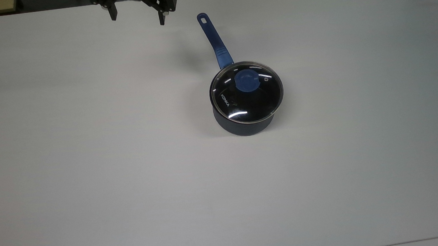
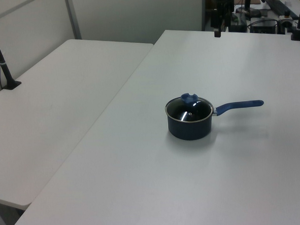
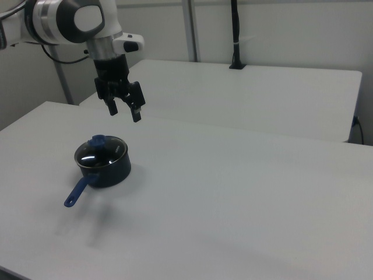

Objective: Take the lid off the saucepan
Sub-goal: 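Move the gripper over the saucepan toward the blue lid knob, then lower the open gripper onto the blue knob and close on it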

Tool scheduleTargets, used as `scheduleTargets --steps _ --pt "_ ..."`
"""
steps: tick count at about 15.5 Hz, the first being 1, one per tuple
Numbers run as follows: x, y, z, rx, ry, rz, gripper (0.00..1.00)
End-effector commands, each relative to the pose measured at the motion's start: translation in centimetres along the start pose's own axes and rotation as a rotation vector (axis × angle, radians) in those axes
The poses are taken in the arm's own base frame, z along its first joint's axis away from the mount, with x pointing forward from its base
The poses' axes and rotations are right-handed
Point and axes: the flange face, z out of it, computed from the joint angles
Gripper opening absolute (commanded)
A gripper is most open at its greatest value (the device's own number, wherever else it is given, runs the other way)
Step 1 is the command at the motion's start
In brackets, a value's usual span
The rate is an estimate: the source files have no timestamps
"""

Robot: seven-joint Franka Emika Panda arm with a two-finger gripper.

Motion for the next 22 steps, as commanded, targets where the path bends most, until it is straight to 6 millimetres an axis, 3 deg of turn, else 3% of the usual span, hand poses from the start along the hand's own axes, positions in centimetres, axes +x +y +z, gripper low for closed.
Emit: scheduleTargets --steps 1,7,11,17,22 --pt "-0.4 -0.1 0.1 0.001 0.002 -0.022 1.0" --pt "-0.4 -0.3 0.2 -0.001 -0.001 -0.026 1.0" --pt "0.0 -2.0 1.1 0.004 -0.003 -0.068 1.0" --pt "-0.1 -11.5 4.1 0.051 -0.025 -0.207 1.0" --pt "1.5 -18.3 9.6 0.06 0.015 -0.287 1.0"
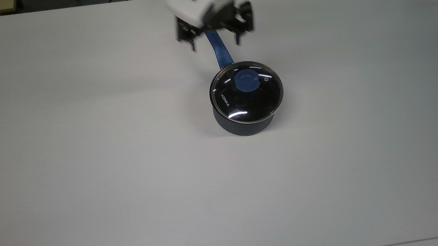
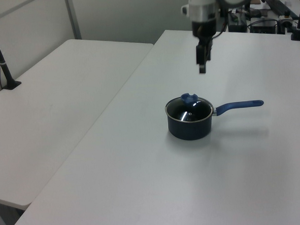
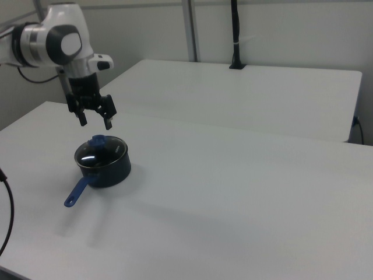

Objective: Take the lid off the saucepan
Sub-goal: 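Lower the open gripper onto the blue knob and close on it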

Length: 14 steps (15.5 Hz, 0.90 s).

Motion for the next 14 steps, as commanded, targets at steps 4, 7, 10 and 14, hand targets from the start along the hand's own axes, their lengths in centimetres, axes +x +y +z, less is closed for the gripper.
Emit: scheduleTargets --steps 4,7,10,14 --pt "3.4 -3.6 6.6 0.051 0.036 -0.032 1.0" --pt "3.6 -4.0 7.3 0.077 0.034 -0.025 1.0" --pt "3.5 -4.9 7.6 0.094 0.031 -0.028 0.99" --pt "3.6 -5.2 9.0 0.09 0.013 -0.035 0.83"
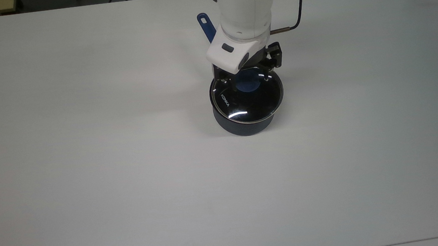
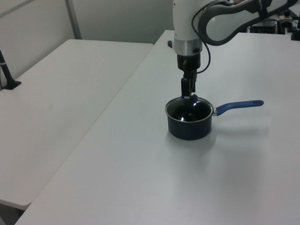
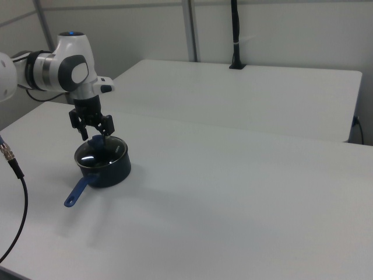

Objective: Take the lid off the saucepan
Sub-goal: 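Lower the open gripper onto the blue knob and close on it, then lift the glass lid off the pot and carry it beside the saucepan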

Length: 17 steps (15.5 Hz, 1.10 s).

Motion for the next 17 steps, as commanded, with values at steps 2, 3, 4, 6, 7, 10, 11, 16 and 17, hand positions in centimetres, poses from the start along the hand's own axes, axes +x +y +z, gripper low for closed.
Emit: scheduleTargets --steps 2,3,4,6,7,10,11,16,17 --pt "0.1 -0.4 1.2 0.014 0.01 -0.005 0.78" --pt "0.1 -0.3 1.3 0.014 0.01 -0.01 0.66" --pt "0.0 -0.4 1.2 0.014 0.012 -0.011 0.52" --pt "-0.1 0.3 -0.1 0.016 0.023 -0.004 0.41" --pt "-0.3 0.3 -1.2 0.017 0.037 -0.003 0.41" --pt "-1.0 0.9 -2.9 0.014 0.024 0.0 0.41" --pt "-1.3 1.3 -3.5 0.012 0.022 0.002 0.41" --pt "-1.6 9.0 -4.6 0.004 0.002 0.022 0.41" --pt "-1.7 10.9 -4.6 0.001 -0.001 0.025 0.41"
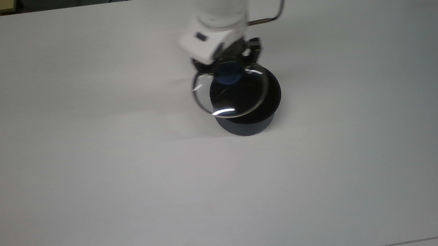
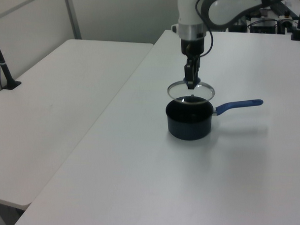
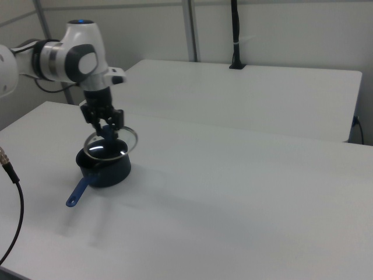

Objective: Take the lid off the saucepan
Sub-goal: 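Lift the glass lid off the pot and carry it beside the saucepan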

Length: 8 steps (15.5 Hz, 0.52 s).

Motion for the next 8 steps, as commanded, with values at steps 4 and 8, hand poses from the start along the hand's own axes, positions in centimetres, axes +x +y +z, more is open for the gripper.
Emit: scheduleTargets --steps 4,8 --pt "-2.0 11.3 2.0 -0.052 -0.074 -0.016 0.41" --pt "-2.5 14.2 6.2 -0.111 -0.057 -0.02 0.41"
